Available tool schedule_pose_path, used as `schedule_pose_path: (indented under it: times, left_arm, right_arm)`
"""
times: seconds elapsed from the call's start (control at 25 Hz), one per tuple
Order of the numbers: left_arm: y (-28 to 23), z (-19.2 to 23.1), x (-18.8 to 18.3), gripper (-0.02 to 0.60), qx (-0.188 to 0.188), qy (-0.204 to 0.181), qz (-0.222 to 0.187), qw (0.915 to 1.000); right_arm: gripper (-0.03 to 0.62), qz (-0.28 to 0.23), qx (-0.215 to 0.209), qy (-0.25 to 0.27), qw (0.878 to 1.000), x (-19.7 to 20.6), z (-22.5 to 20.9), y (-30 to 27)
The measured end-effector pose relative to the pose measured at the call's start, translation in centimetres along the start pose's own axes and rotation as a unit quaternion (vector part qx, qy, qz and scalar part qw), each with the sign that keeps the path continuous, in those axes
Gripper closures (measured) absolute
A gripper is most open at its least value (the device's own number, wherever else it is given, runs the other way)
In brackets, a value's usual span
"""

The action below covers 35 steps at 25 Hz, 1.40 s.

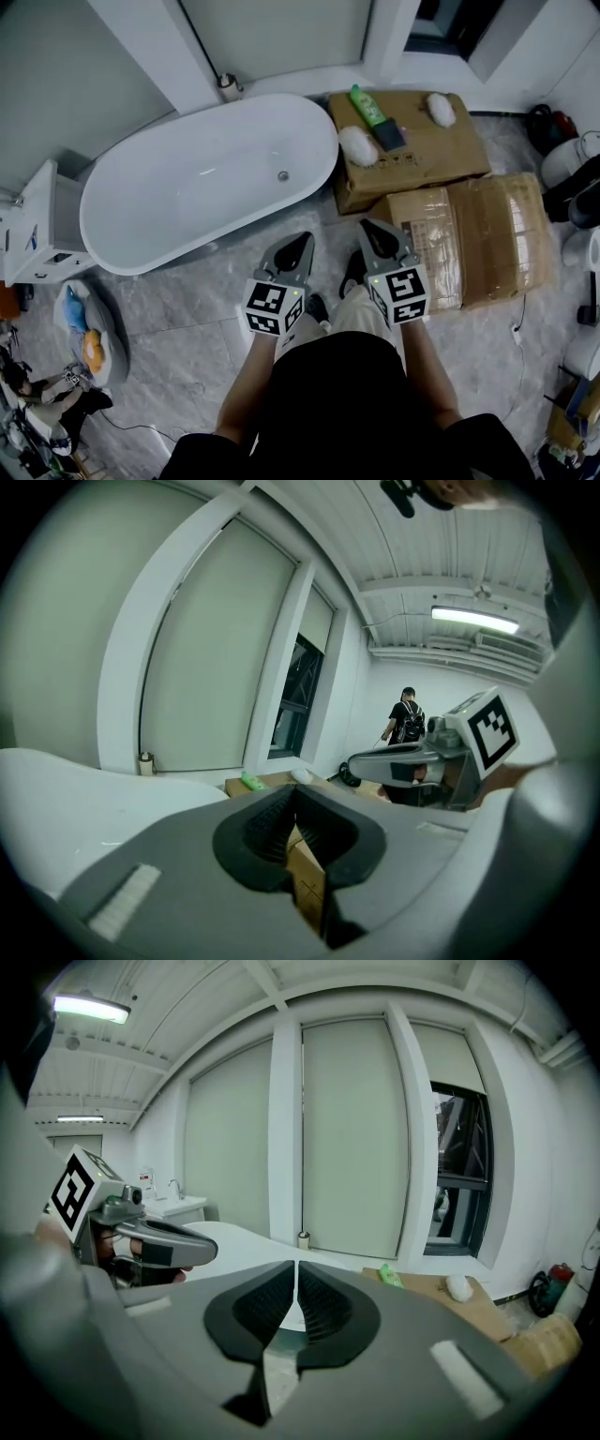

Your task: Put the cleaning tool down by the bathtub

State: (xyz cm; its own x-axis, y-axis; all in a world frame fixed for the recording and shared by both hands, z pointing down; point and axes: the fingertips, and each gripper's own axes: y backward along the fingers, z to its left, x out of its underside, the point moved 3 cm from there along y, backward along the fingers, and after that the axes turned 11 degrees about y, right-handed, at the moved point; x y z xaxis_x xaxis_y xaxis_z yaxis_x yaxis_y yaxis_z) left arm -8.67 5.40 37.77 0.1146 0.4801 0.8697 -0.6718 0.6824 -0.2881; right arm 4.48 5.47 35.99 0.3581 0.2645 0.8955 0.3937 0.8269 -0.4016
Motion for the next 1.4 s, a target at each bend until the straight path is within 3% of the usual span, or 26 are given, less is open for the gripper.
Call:
schedule_pose_path:
  times: [0.8,1.4]
  left_arm:
    - [0.2,-5.1,-4.2,0.583,0.023,-0.026,-0.041,0.9986]
    - [0.6,-5.5,-4.8,0.583,0.03,-0.037,-0.039,0.9981]
  right_arm:
    - [0.586,-0.05,0.01,-0.019,0.999,-2.9,-1.8,5.8]
    - [0.586,-0.064,0.014,-0.016,0.998,-3.9,-1.3,6.3]
